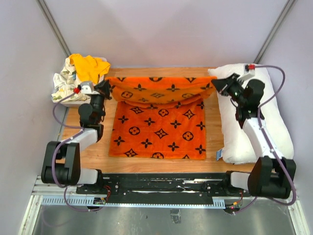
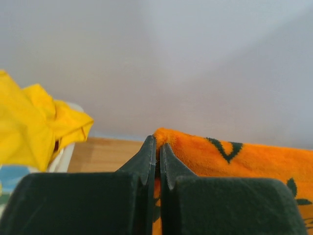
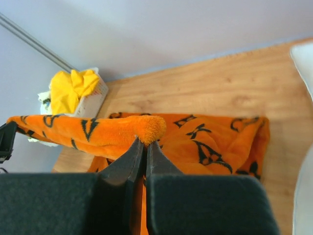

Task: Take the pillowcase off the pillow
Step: Fold the pillowcase at the center of the board.

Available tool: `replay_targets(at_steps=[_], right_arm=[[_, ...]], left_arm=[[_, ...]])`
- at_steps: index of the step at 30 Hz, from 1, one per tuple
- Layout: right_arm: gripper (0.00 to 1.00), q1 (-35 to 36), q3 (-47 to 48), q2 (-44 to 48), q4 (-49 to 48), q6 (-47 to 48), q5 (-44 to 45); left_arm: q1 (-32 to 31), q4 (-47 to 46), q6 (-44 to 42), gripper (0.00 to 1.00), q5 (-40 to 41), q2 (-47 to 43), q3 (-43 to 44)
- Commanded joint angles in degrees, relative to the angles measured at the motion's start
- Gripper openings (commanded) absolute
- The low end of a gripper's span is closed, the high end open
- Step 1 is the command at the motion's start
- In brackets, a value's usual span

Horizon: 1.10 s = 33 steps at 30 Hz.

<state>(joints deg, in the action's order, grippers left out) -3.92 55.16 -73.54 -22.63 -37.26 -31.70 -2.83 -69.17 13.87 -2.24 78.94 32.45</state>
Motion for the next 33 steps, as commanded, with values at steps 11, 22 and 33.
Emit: replay_targets(at_steps=[11, 22, 33], right_arm=[[0.01, -0.99, -30.55, 23.20, 0.00, -10.63, 18.62], [0.01, -1.09, -40.59, 37.71, 9.37, -13.33, 21.63], [0.01, -1.00, -28.21, 38.62, 29.34, -3.18, 18.59]], left_arm=[[-0.16, 11.76, 14.92, 0.00, 19.23, -24.29, -21.82], [-0.18, 30.29, 25.85, 0.00, 16.82, -42.50, -29.66], [-0.17, 66.21, 29.74, 0.00, 23.73, -57.37, -18.56]])
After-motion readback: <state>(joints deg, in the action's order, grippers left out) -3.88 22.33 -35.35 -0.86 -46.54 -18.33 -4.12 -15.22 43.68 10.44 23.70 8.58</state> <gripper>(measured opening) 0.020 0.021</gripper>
